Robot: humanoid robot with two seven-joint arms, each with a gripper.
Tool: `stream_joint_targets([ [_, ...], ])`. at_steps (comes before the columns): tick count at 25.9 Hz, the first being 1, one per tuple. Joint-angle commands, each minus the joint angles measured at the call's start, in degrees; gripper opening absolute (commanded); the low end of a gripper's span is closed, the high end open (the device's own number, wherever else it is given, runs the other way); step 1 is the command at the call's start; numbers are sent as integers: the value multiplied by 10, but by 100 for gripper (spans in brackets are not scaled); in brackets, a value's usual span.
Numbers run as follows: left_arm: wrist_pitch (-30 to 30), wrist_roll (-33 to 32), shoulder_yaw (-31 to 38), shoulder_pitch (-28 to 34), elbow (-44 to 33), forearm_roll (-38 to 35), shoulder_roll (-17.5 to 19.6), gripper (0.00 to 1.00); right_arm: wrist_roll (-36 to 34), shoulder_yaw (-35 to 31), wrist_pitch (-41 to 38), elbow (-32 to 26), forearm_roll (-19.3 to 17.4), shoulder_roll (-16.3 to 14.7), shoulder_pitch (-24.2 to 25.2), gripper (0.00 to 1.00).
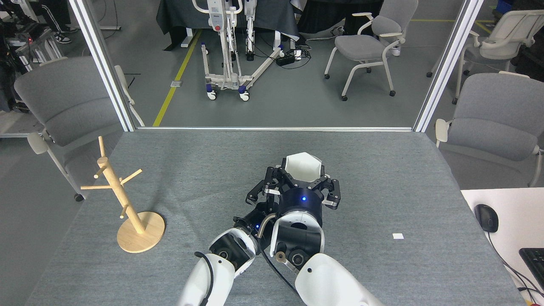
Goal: Hang cup on storage rack
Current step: 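Grasp the white cup with the left gripper from the right gripper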
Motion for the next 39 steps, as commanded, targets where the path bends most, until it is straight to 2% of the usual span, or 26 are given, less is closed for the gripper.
stream_joint_targets([
  [1, -7, 1, 3, -12, 3, 16, 3, 99, -1, 0, -1, 0, 2, 2, 2, 35],
  [8, -28, 2, 5, -12, -3, 48, 7, 99, -1, 3, -1, 0, 11, 17, 6, 35],
  [12, -26, 4, 12, -14, -11, 51, 7, 91, -1, 16, 5, 4, 23, 29, 9, 35],
  [14, -28, 4, 17, -14, -26, 52, 9, 90, -2, 28, 10, 11, 28, 30, 15, 35],
  [17, -29, 4, 17, -14, -30, 51, 13, 70, -1, 37, 12, 12, 39, 40, 23, 35],
  [18, -30, 5, 17, -14, -30, 51, 15, 60, -2, 37, 12, 13, 39, 41, 25, 35],
  [19, -30, 4, 17, -12, -30, 51, 16, 47, -2, 37, 12, 15, 39, 43, 26, 35],
  [21, -34, 4, 16, -9, -32, 51, 21, 7, -2, 37, 12, 19, 39, 44, 28, 36],
  [22, -39, 3, 15, -6, -38, 51, 24, 0, -2, 37, 12, 20, 39, 44, 29, 38],
  [23, -44, 2, 16, -6, -40, 50, 27, 0, -2, 36, 12, 20, 39, 44, 29, 43],
  [28, -47, 2, 14, -5, -38, 49, 32, 0, -2, 34, 12, 21, 41, 44, 28, 44],
  [29, -47, 2, 14, -5, -37, 49, 35, 0, -2, 33, 12, 22, 42, 44, 27, 47],
  [31, -46, 2, 14, -5, -33, 49, 38, 0, -2, 33, 12, 23, 41, 43, 26, 54],
  [34, -45, 2, 14, -2, -26, 48, 39, 0, -3, 32, 12, 37, 44, 43, 23, 79],
  [39, -39, 2, 14, -1, -14, 45, 40, 0, -7, 29, 12, 42, 45, 43, 22, 94],
])
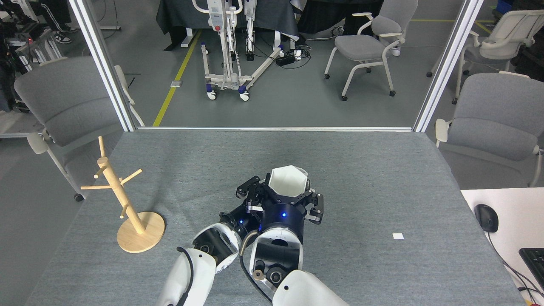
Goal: Hang cup on storage rack
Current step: 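Grasp the white cup with the left gripper from the right gripper, then release the cup from the right gripper and withdraw it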
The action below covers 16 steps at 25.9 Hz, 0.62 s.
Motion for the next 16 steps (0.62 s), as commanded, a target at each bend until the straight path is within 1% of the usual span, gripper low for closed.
stream_joint_targets([
  [1, 8, -1, 0, 2, 13, -3, 0, 0, -19, -1, 3, 2, 1, 1, -2, 96],
  [3, 15, -1, 0, 2, 29, -3, 0, 0, -19, -2, 3, 2, 1, 0, -3, 97],
  [6, 26, -4, 1, 16, 32, -3, 2, 0, -22, -2, 3, 2, 1, 1, -2, 98],
  [8, 29, -3, 2, 23, 32, -3, 5, 0, -38, -2, 3, 2, 1, 1, -2, 98],
  [11, 30, 1, 3, 52, 27, -2, 16, 0, -111, -4, 3, 2, -1, 1, -2, 98],
  [14, 40, 5, 19, 117, -8, -2, 34, 0, -197, -31, 3, 2, -6, 0, -3, 98],
  [16, 55, 9, 31, 166, -32, -2, 51, 0, -214, -65, 1, 2, -14, -5, -6, 98],
])
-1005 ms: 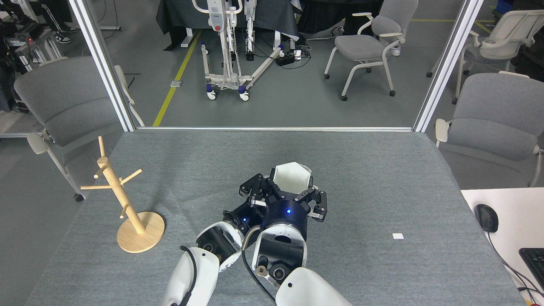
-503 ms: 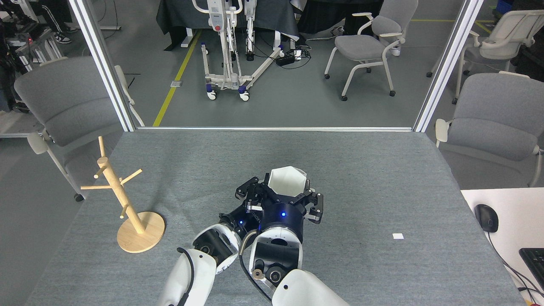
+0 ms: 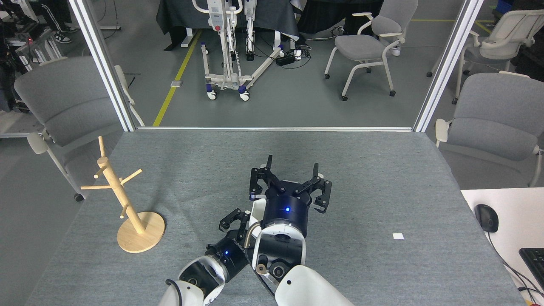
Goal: Hang cup on storage rack
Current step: 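Release the cup from the right gripper and withdraw it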
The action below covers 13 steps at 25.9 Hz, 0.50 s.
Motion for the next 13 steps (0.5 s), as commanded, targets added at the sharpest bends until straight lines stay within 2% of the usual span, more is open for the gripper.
stream_joint_targets([
  [1, 24, 11, 18, 88, -47, 0, 29, 0, -49, -66, -14, -1, -19, -5, -2, 98],
  [3, 52, 25, 34, 134, -74, 0, 47, 0, -52, -144, -72, -1, -55, -14, 0, 98],
  [5, 83, 29, 63, 182, -92, 0, 58, 0, -71, -235, -181, 3, -92, -33, 6, 98],
  [7, 112, 30, 97, 224, -112, 0, 61, 0, -126, -331, -294, 20, -141, -55, 16, 98],
  [9, 137, 32, 156, 256, -129, 0, 61, 0, -199, -404, -387, 64, -183, -71, 32, 97],
  [11, 146, 34, 217, 267, -138, 1, 59, 0, -269, -433, -447, 101, -191, -83, 48, 97],
  [13, 147, 34, 279, 267, -141, 3, 57, 0, -324, -441, -485, 120, -192, -111, 79, 97],
])
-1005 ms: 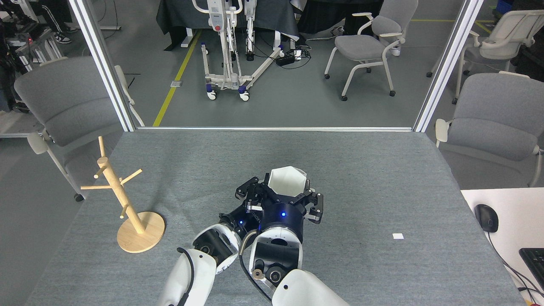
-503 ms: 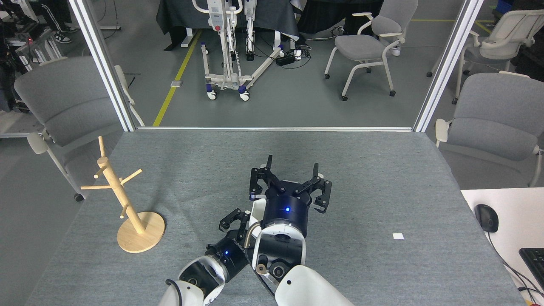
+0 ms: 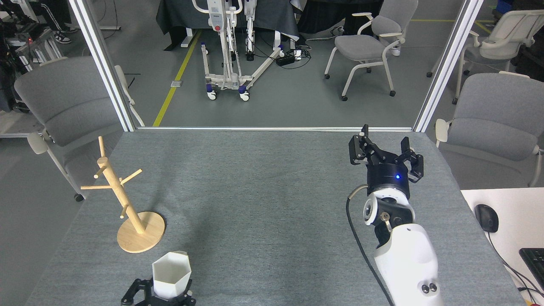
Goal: Hang cup on storage rack
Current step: 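Release the cup from the right gripper and withdraw it, then move the held cup with the left gripper onto a wooden rack peg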
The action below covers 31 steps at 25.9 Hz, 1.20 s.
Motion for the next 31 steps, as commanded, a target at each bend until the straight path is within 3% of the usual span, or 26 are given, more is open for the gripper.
stream_joint_targets([
  [1, 11, 3, 107, 9, -11, 2, -2, 0, -94, -45, -93, 37, -18, -39, 52, 98],
  [6, 13, 6, 178, -17, -10, 4, 1, 0, -94, -129, -218, 20, -3, -42, 164, 98],
  [9, 15, 4, 199, -28, -11, 3, 2, 0, -94, -177, -272, 15, 31, -37, 191, 98],
  [16, 39, -30, 211, -115, -6, 0, 28, 0, -83, -182, -280, -4, 38, -35, 202, 98],
  [21, 41, -51, 211, -164, 4, -2, 29, 0, 35, -176, -276, -54, 38, -32, 204, 98],
  [24, 41, -51, 211, -173, 5, -3, 30, 0, 28, -175, -276, -67, 38, -12, 204, 98],
  [31, 41, -52, 210, -200, 12, -63, 28, 0, 24, -175, -276, -67, 38, -14, 204, 99],
])
